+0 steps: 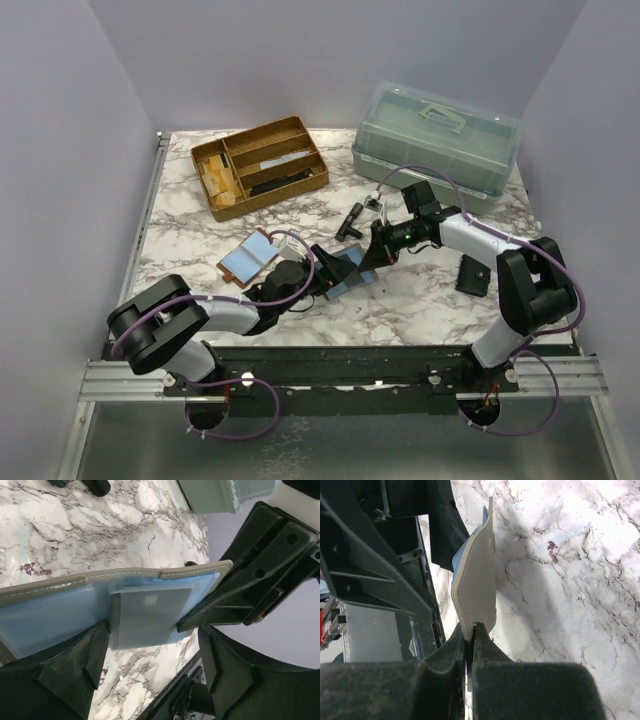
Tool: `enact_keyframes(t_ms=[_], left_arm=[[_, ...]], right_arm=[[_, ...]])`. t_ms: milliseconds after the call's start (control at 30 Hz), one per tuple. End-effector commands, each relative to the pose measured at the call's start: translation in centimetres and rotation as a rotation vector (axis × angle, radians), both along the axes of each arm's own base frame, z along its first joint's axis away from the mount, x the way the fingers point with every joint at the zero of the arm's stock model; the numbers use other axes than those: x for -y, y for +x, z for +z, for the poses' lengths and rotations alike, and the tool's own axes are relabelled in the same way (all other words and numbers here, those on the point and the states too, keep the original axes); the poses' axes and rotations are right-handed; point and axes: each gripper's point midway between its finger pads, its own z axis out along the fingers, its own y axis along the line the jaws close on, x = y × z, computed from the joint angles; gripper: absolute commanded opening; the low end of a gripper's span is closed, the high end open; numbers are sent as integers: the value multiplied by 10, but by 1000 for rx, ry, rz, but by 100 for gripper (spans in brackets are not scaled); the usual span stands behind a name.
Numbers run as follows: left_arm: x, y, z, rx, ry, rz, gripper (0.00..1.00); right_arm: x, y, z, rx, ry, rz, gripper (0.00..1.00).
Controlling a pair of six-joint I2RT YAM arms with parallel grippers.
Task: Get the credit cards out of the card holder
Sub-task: Remove the credit card from the card holder.
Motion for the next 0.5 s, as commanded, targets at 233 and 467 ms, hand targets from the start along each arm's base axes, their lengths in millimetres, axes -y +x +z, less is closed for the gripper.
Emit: enact_keyframes(t_ms=[233, 467], left_arm=[[-6, 12, -9, -49, -23, 97, 70], [-13, 13, -8, -34, -18, 107, 70]], right_arm=[[-6, -23, 15, -36, 97, 91, 15], [-7, -24, 10, -43, 86, 97, 20]])
